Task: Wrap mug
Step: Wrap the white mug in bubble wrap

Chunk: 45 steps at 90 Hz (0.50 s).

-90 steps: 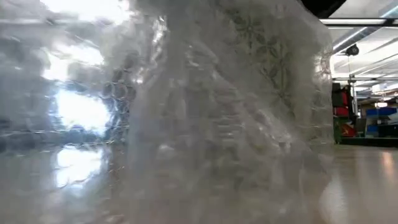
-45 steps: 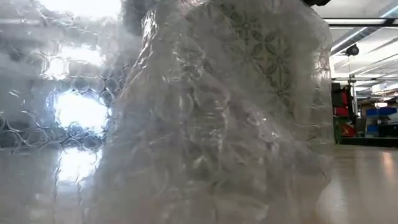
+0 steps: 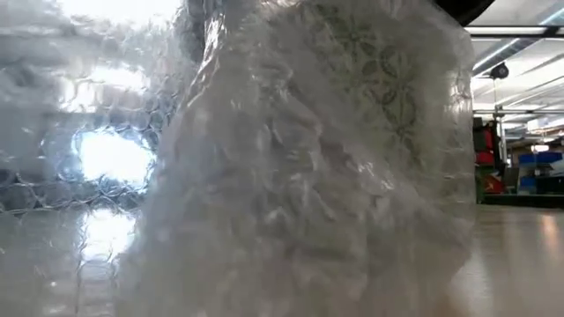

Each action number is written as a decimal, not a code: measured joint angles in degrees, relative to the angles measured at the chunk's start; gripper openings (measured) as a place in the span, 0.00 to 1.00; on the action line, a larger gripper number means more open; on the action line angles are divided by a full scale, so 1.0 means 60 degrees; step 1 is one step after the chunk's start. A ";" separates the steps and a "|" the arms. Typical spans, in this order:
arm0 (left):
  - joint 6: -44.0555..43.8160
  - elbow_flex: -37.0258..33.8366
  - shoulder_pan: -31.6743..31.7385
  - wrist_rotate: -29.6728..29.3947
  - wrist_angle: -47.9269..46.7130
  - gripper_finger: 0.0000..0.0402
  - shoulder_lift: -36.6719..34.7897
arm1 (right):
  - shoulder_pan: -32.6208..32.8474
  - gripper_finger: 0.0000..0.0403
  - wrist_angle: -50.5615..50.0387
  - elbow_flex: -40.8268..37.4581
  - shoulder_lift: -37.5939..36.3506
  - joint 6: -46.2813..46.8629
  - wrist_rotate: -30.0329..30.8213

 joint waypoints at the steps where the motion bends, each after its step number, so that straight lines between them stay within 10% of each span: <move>1: 0.0011 0.0000 0.0006 0.0002 0.0005 0.00 0.0000 | 0.0000 0.05 0.0000 0.0000 0.0000 0.0000 0.0000; 45: -0.0959 0.0004 -0.0062 0.0747 -0.2342 0.48 -0.1821 | 0.0004 0.05 -0.0040 0.0007 0.0000 -0.0055 -0.0025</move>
